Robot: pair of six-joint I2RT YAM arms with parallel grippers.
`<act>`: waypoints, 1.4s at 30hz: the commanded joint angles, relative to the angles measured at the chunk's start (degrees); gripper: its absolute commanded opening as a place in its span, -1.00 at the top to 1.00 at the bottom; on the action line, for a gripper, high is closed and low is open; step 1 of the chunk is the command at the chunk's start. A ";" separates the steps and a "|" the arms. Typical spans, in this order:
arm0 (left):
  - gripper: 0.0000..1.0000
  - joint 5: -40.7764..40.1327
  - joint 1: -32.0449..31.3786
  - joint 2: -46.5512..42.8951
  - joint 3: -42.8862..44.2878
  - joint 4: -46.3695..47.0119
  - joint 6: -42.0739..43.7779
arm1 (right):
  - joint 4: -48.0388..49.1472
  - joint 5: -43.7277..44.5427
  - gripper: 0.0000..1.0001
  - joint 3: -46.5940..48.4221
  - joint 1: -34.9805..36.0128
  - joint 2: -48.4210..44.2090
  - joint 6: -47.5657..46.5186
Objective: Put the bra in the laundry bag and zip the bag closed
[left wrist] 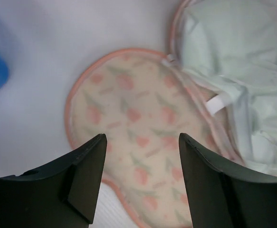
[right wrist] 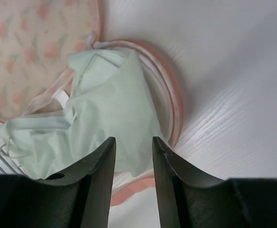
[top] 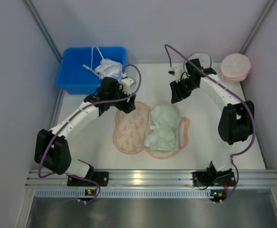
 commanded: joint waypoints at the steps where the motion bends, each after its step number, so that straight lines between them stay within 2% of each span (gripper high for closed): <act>1: -0.35 1.78 7.59 -1.53 -2.74 -7.60 -5.40 | 1.06 -1.59 0.27 2.71 -0.61 3.60 -1.62; 4: -0.35 1.51 13.13 0.39 -4.41 -8.93 -5.84 | 2.63 -2.03 0.29 2.54 -0.43 5.90 -0.39; 7: -0.34 1.25 15.70 3.73 -5.21 -9.11 -5.67 | 4.31 -1.59 0.20 1.48 -0.17 7.74 0.67; 10: -0.35 2.21 15.88 8.20 -4.68 -9.20 -5.92 | 4.05 -2.03 0.19 1.39 0.45 9.33 0.76; 11: -0.35 2.56 15.88 9.27 -4.33 -9.20 -6.62 | 4.31 -2.03 0.27 0.61 0.71 9.33 0.58; 13: -0.33 3.00 15.88 11.73 -3.63 -9.29 -6.98 | 4.75 -1.59 0.30 -0.36 1.50 8.20 0.49; 17: -0.31 3.97 15.88 13.41 -3.01 -9.29 -6.98 | 6.68 0.78 0.17 -3.35 2.47 3.98 0.40; 21: -0.30 3.71 15.88 13.94 -3.80 -9.20 -8.83 | 9.49 6.39 0.12 -3.97 4.05 -1.64 1.72; 24: -0.30 3.80 15.88 14.11 -4.33 -9.20 -9.09 | 7.93 11.66 0.12 -3.35 6.59 -2.62 5.06; 27: -0.30 3.97 15.88 14.64 -3.98 -9.20 -9.53 | 7.56 13.18 0.11 -5.63 10.01 -3.76 5.94; 33: -0.30 4.06 15.88 14.82 -3.10 -9.02 -9.80 | 6.60 13.70 0.21 -9.50 15.29 -1.92 4.89; 42: -0.31 4.15 15.88 15.08 -1.78 -9.02 -9.53 | 7.04 15.72 0.42 -11.18 17.23 2.82 4.62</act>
